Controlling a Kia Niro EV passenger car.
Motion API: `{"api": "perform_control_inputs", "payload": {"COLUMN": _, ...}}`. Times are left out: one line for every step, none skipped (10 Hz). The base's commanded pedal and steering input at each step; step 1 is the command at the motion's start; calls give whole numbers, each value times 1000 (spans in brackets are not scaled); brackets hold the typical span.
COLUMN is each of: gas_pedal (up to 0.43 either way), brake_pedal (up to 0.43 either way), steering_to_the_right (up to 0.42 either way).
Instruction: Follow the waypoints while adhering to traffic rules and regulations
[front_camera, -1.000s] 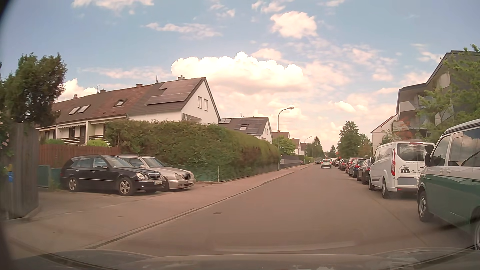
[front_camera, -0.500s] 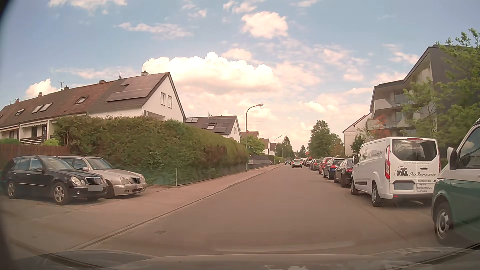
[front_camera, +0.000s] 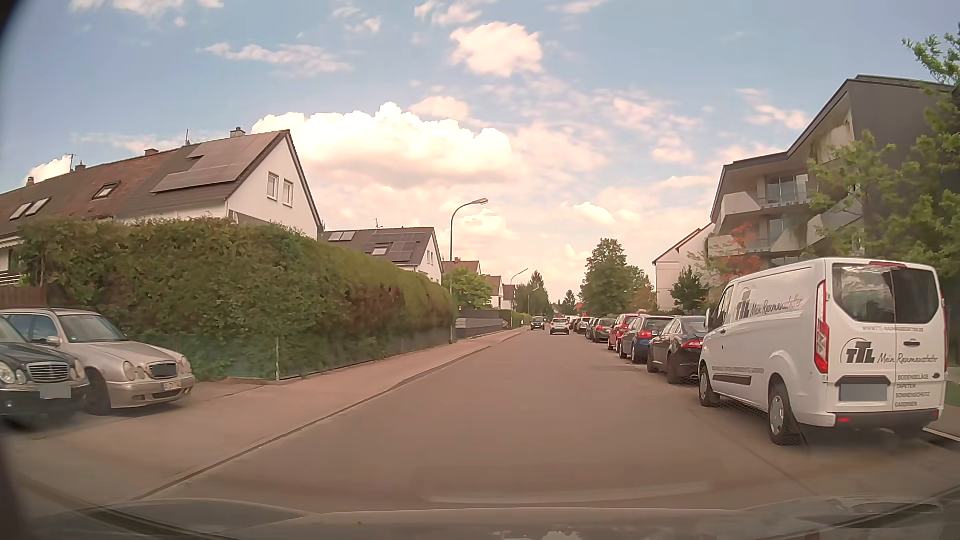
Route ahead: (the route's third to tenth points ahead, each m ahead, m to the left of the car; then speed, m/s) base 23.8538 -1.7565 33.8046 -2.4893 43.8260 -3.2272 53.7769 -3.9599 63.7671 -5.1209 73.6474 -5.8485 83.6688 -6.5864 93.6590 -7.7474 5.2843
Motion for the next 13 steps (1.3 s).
{"api": "perform_control_inputs", "payload": {"gas_pedal": 240, "brake_pedal": 18, "steering_to_the_right": 95}}
{"api": "perform_control_inputs", "payload": {"gas_pedal": 240, "brake_pedal": 18, "steering_to_the_right": 88}}
{"api": "perform_control_inputs", "payload": {"gas_pedal": 240, "brake_pedal": 18, "steering_to_the_right": 77}}
{"api": "perform_control_inputs", "payload": {"gas_pedal": 240, "brake_pedal": 18, "steering_to_the_right": 62}}
{"api": "perform_control_inputs", "payload": {"gas_pedal": 240, "brake_pedal": 24, "steering_to_the_right": 45}}
{"api": "perform_control_inputs", "payload": {"gas_pedal": 240, "brake_pedal": 18, "steering_to_the_right": 32}}
{"api": "perform_control_inputs", "payload": {"gas_pedal": 240, "brake_pedal": 18, "steering_to_the_right": 19}}
{"api": "perform_control_inputs", "payload": {"gas_pedal": 240, "brake_pedal": 18, "steering_to_the_right": 11}}
{"api": "perform_control_inputs", "payload": {"gas_pedal": 240, "brake_pedal": 18, "steering_to_the_right": 5}}
{"api": "perform_control_inputs", "payload": {"gas_pedal": 240, "brake_pedal": 18, "steering_to_the_right": 1}}
{"api": "perform_control_inputs", "payload": {"gas_pedal": 240, "brake_pedal": 18, "steering_to_the_right": 2}}
{"api": "perform_control_inputs", "payload": {"gas_pedal": 240, "brake_pedal": 18, "steering_to_the_right": 2}}
{"api": "perform_control_inputs", "payload": {"gas_pedal": 240, "brake_pedal": 18, "steering_to_the_right": 2}}
